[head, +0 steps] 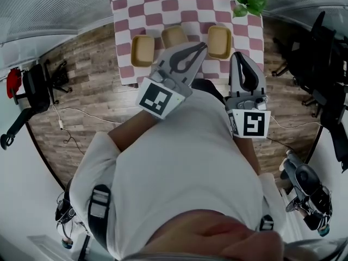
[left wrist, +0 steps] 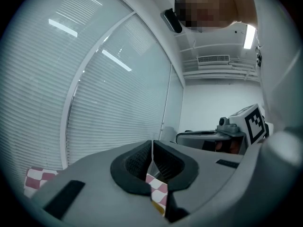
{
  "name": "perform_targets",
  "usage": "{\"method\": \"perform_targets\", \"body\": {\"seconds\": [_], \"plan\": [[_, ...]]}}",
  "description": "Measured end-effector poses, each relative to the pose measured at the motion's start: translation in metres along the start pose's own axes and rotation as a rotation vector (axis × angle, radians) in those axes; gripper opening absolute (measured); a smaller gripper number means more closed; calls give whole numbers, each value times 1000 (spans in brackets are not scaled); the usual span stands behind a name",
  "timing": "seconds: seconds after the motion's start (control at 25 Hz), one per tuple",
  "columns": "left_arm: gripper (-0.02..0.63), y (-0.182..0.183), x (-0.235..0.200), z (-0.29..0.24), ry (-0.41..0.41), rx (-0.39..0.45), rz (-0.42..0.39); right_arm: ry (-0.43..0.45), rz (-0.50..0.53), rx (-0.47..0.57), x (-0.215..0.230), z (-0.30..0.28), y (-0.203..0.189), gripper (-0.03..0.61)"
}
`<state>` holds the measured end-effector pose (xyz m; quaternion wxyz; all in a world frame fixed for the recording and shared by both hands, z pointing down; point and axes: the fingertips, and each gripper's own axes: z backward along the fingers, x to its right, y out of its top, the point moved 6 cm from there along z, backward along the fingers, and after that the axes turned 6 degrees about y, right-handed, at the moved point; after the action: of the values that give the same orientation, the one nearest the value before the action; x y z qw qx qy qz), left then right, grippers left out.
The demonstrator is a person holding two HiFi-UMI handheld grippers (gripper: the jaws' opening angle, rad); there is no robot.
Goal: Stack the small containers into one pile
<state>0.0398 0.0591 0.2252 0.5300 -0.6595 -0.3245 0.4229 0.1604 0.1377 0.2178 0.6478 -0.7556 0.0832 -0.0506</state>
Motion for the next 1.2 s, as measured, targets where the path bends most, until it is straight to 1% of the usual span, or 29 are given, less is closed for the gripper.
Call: {"method": "perform_targets", "body": {"seconds": [0.2, 0.32, 0.4, 0.48, 0.52, 0.56, 0.6, 0.76, 0.88, 1.04, 1.2], "plan": [[35, -19, 5, -22, 6, -63, 10, 11, -15, -32, 25, 2, -17, 34], [37, -40, 3, -34, 12, -110, 2, 18, -34, -63, 39, -1, -33, 34], [37, -59, 1, -41, 19, -165, 26, 17, -46, -85, 46, -3, -48, 35], [37, -81, -2, -50, 22, -231, 70, 14, -65, -123, 54, -6, -68, 37], [37, -91, -4, -55, 30, -256, 81, 11, -80, -151, 58, -8, -80, 48], [37, -101, -6, -60, 41, -273, 83, 7, -95, -182, 62, -11, -93, 74], [38, -111, -8, -65, 53, -287, 82, 3, -108, -211, 66, -13, -105, 115], [48, -153, -12, -82, 75, -360, 98, -5, -134, -293, 79, -23, -153, 120], [80, -190, -14, -91, 92, -418, 96, -1, -143, -350, 85, -29, -188, 127], [94, -233, -26, -100, 162, -501, 115, -1, -153, -415, 94, -38, -230, 132], [107, -269, -35, -107, 221, -550, 133, 1, -175, -469, 99, -44, -268, 138]]}}
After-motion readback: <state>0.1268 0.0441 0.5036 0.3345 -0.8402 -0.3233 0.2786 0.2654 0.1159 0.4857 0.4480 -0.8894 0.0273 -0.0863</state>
